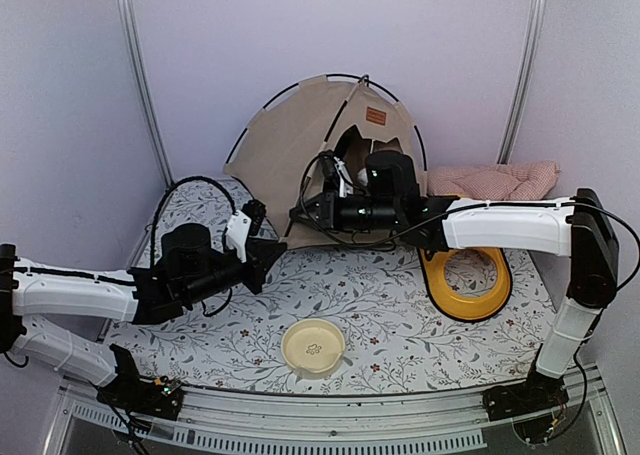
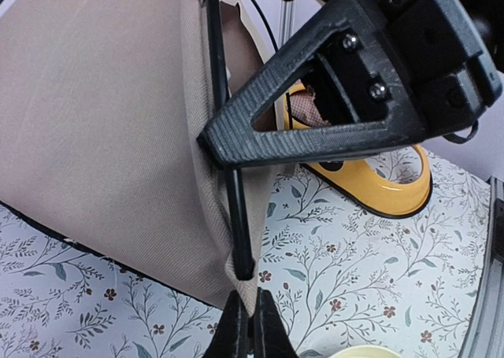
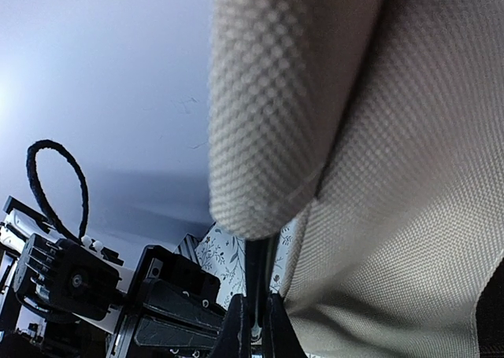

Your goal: Set up the pet tent

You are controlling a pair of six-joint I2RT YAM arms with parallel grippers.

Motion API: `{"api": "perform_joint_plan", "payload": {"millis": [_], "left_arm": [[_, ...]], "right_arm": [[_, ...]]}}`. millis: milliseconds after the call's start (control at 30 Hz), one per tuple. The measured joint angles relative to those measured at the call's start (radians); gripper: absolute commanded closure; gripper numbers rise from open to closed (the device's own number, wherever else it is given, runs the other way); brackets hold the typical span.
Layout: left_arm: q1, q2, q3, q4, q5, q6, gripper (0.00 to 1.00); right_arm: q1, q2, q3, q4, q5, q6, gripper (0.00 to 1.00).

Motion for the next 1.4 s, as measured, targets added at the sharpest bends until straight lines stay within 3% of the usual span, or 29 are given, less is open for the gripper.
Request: {"api": "perform_joint_plan", "payload": {"millis": [333,600,900,1167,1200,1300,1400], "left_arm": [[0.000,0.004,0.003,-0.007,0.002,0.018,1.00],[0.007,0.004,0.010,-0.032,0.002,0.046,0.94],[0.021,-0.013,0.016,-0.066,0.022,0.071,0.80],[0.034,-0.126,0.030,-0.077,0.004,0.076,0.64],[0.040,-0.141,0.030,-0.081,-0.008,0.073,0.61],[0.065,-0.182,0.030,-0.099,-0.047,0.051,0.55],[0.090,-0.195,0.035,-0.114,-0.068,0.026,0.49]], "right_arm": [[0.007,-0.009,-0.016,0.005,0.004,0.000,1.00],[0.029,-0.007,-0.013,-0.006,0.030,-0.012,1.00],[0.044,0.032,0.010,-0.019,0.043,-0.029,1.00],[0.050,0.093,0.034,-0.054,0.055,-0.054,1.00],[0.052,0.095,0.037,-0.059,0.056,-0.056,0.97],[0.059,0.105,0.058,-0.077,0.058,-0.069,0.67],[0.071,0.113,0.080,-0.102,0.075,-0.081,0.45]]}}
